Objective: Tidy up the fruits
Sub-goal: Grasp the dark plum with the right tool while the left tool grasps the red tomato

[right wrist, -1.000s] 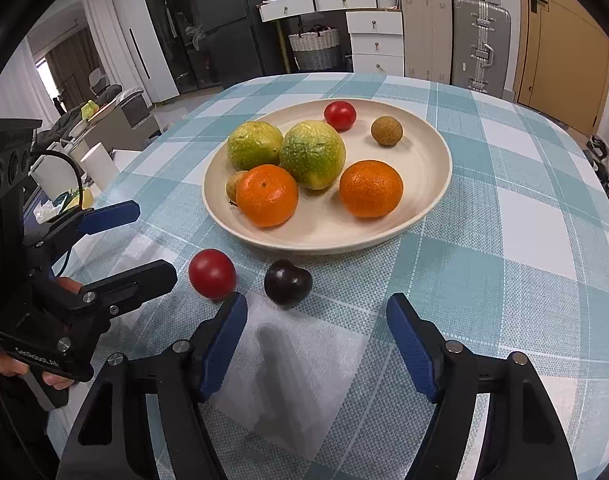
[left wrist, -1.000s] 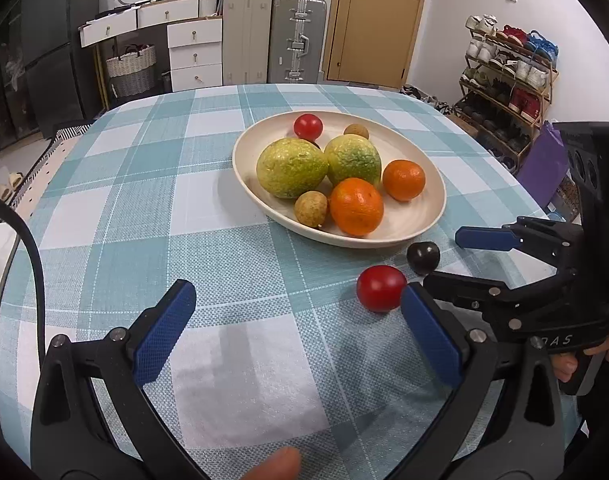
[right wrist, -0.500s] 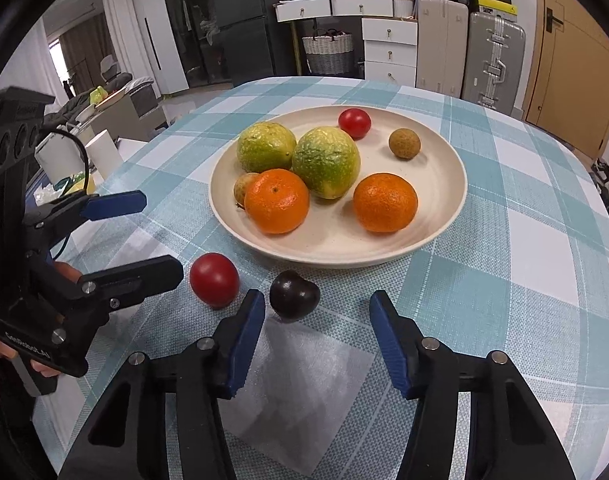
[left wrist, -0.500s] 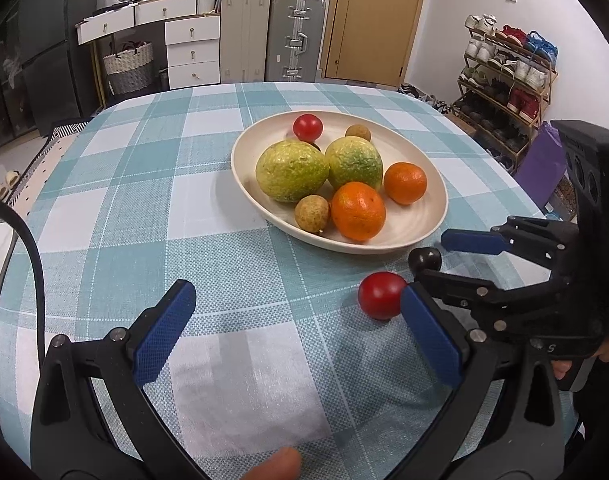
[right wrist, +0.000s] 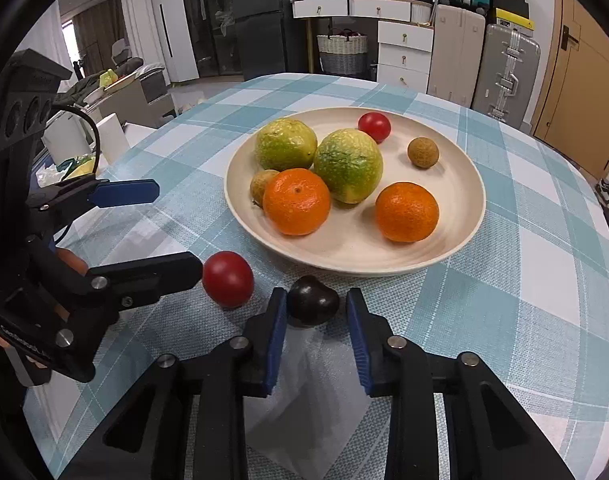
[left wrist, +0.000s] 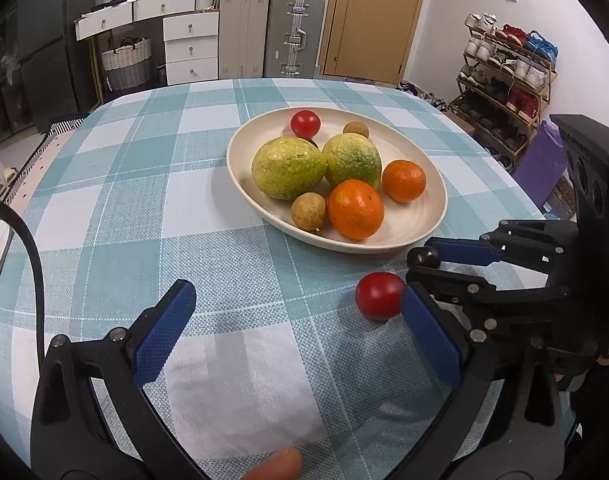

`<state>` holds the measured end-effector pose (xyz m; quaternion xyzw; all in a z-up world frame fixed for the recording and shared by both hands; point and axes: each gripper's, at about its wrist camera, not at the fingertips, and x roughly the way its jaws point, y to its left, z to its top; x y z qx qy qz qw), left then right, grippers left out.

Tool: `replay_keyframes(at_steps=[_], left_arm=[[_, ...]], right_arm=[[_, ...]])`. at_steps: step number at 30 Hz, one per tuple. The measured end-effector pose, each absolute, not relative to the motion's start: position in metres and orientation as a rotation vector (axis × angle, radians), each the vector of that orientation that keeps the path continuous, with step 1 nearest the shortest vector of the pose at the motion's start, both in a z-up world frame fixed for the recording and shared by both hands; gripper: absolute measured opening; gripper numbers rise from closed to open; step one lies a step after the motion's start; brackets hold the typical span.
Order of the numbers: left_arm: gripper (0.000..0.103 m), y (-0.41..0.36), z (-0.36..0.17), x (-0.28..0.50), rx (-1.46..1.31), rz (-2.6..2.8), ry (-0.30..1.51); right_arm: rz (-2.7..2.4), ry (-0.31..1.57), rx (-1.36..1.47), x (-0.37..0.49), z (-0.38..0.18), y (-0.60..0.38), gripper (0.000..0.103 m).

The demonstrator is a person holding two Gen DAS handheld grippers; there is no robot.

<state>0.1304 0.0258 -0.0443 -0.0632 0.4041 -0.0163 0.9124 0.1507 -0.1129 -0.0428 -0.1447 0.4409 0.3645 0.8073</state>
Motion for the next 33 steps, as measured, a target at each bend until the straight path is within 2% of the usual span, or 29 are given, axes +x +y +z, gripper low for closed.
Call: replay_keyframes(at_steps=[13,15,17,20,24,30,33], left_arm=[[0.101,0.011,-0.050,0.135,-0.100,-0.082,0.871],[0.093,0.006,-0.051,0.138,-0.089,-0.103,0.884],[0.078,0.000,-0.052,0.139,-0.078,-0.130,0.889],[0.067,-0.008,-0.055,0.140,-0.059,-0.161,0.901],[0.059,-0.014,-0.057,0.141,-0.047,-0.186,0.907],[0.032,-0.014,-0.057,0.142,-0.057,-0.211,0.906],[0.029,-0.014,-0.056,0.142,-0.057,-0.224,0.909]], right_arm=[[0.776,0.935,-0.249,0.145,-0.033,-0.131,0.027],[0.768,0.933,-0.238,0.146,-0.032,-0.135,0.027],[0.764,0.933,-0.224,0.146,-0.031,-0.139,0.027],[0.750,0.930,-0.221,0.147,-0.030,-0.143,0.027],[0.741,0.926,-0.212,0.146,-0.028,-0.147,0.027],[0.735,0.924,-0.201,0.144,-0.028,-0.149,0.027],[0.732,0.925,-0.197,0.144,-0.028,-0.150,0.027]])
